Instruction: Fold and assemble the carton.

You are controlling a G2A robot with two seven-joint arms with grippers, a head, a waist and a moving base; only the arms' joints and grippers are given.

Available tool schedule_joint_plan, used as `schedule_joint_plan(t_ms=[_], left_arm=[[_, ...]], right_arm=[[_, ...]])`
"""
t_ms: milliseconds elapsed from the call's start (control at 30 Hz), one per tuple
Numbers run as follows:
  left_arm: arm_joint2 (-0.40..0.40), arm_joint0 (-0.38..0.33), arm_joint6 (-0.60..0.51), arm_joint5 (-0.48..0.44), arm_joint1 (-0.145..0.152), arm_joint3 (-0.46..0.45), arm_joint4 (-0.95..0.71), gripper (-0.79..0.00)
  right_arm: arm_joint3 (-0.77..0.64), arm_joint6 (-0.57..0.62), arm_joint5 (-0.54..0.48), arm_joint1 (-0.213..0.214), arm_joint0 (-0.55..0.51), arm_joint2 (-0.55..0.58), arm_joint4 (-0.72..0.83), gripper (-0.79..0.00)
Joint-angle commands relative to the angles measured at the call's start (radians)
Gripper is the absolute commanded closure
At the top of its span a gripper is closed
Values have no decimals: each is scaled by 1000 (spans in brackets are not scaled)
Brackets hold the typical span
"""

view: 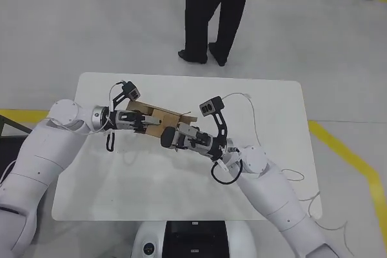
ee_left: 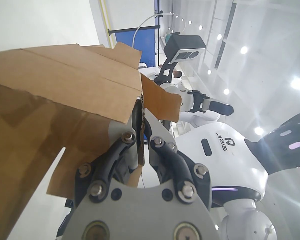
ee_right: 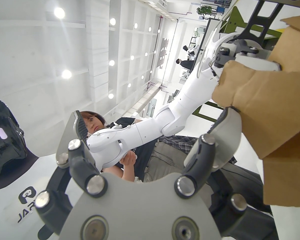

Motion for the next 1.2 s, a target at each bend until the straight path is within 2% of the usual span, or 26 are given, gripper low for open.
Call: schedule_joint_plan(t_ms=[0, 300, 533, 833, 1167], left_arm=[[-10, 1, -5, 6, -1, 5, -4, 0], [-74, -4, -92, 72, 0, 49, -83, 0], [-114, -3, -158, 127, 0, 47, -140, 0], [-105, 17, -158, 203, 9, -19, -214, 0], [-78, 3, -158, 243, 16, -38, -265, 0]], right_arm=[[-12, 0, -6, 2, -6, 14, 5, -785], [-95, -7, 40, 42, -93, 150, -98, -785], [-70, -32, 63, 60, -137, 214, -163, -785], [49, -64, 65, 53, -93, 170, -199, -785], [80, -92, 53, 45, -67, 136, -228, -785]])
